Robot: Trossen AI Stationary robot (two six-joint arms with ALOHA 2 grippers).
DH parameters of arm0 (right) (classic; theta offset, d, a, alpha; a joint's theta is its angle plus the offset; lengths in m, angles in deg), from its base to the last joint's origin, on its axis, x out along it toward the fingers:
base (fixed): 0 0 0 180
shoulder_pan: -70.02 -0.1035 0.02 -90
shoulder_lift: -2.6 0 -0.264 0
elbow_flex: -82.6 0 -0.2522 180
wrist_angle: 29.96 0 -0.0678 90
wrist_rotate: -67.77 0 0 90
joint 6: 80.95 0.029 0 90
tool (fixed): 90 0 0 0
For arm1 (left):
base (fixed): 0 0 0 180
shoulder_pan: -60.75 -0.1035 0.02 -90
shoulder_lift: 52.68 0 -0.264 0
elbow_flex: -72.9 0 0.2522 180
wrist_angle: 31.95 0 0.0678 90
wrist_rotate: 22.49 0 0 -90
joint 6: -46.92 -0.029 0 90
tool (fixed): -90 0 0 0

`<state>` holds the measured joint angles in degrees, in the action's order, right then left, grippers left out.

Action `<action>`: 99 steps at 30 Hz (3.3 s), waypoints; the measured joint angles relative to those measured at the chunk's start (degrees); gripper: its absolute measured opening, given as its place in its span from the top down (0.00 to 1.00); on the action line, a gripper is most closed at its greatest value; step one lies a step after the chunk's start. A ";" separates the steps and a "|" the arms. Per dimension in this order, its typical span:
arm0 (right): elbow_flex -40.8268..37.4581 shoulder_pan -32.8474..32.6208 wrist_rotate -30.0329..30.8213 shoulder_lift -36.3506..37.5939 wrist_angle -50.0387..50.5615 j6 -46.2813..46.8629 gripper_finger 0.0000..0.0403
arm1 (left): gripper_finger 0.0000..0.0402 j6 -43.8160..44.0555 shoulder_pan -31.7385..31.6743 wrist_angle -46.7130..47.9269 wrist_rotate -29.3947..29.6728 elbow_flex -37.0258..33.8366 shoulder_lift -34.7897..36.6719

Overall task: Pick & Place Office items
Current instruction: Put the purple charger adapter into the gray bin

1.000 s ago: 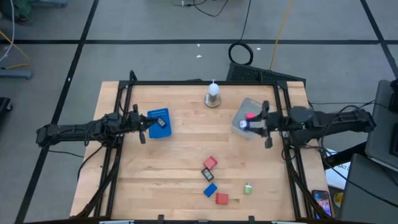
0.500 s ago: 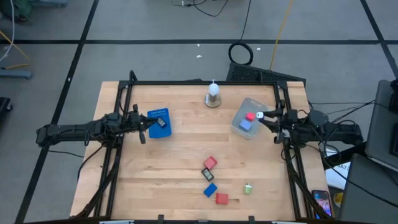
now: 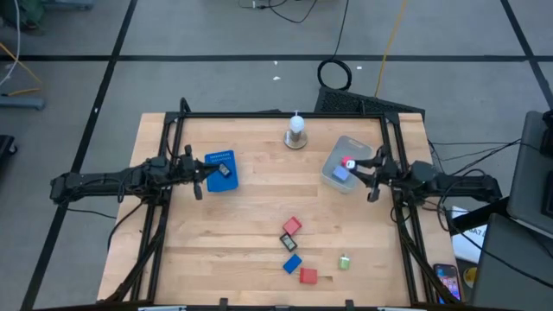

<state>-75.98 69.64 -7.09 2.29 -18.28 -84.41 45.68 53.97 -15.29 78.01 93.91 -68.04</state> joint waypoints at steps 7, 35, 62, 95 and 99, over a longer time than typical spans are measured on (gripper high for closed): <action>-3.94 0.00 0.03 0.01 -3.84 0.68 0.71 | 0.94 0.01 0.02 0.02 0.02 0.00 -0.01; 32.43 3.22 15.08 -34.01 25.33 -0.46 0.71 | 0.94 -0.35 0.00 -1.23 0.06 0.00 -0.02; 38.39 31.31 -6.46 -64.44 40.91 -0.92 0.71 | 0.94 -1.08 0.02 -0.96 0.04 0.00 -0.02; 25.93 39.07 -10.92 -73.34 21.65 -3.44 0.48 | 0.94 -1.49 0.02 -0.92 0.04 0.00 0.00; 25.95 39.06 -10.92 -72.42 21.00 -3.37 0.35 | 0.94 -1.50 0.01 -0.92 0.04 0.00 -0.02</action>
<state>-50.03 108.70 -18.00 -70.13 2.71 -87.78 44.18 53.97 -16.21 78.05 93.91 -68.05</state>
